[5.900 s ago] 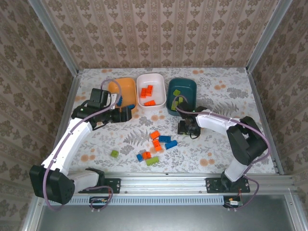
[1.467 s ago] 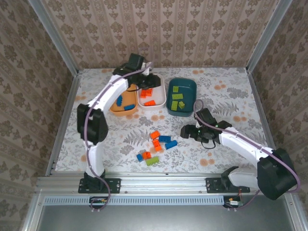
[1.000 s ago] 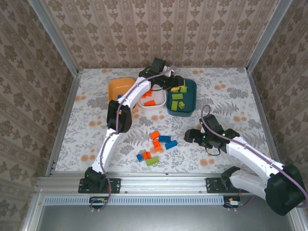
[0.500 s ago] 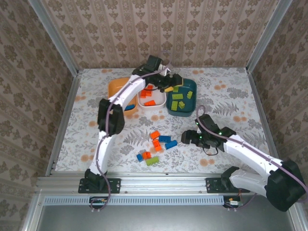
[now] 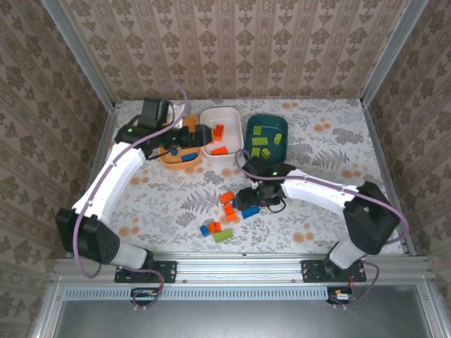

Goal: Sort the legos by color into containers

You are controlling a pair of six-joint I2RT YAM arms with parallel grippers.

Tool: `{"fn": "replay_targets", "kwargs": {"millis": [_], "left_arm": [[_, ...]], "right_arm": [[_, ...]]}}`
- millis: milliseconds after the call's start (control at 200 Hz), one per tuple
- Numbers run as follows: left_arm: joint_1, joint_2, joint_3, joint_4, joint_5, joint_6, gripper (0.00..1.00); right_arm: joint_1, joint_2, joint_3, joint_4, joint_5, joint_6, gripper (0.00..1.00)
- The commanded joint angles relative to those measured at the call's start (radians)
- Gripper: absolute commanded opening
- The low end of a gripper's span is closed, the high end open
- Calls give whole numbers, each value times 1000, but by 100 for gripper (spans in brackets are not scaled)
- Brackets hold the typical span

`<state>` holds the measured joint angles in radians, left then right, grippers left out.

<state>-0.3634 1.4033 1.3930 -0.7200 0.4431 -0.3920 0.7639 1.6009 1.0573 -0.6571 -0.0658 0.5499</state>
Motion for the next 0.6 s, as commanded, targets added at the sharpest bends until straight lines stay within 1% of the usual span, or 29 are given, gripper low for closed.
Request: {"fn": "replay_targets", "kwargs": {"millis": [0,150,325,450,595], "left_arm": [[66,-113,-88,-108,-62,98,100],[161,-220,-189,-160,-65,161,100],[246,-259,-292,-141,-6,176,100],[275,-260,-334,-109,23,173,100],[281,-256,-358,-86,31,177,100]], "right_arm": [[34,67,63,-91,63,-63,88],[60,133,95,-114,94,-73,88],[72,167,107,-121,102,-73,87],[74,181,111,-126,117,-73,86],[74,195,117,-119,127,-66,84]]}}
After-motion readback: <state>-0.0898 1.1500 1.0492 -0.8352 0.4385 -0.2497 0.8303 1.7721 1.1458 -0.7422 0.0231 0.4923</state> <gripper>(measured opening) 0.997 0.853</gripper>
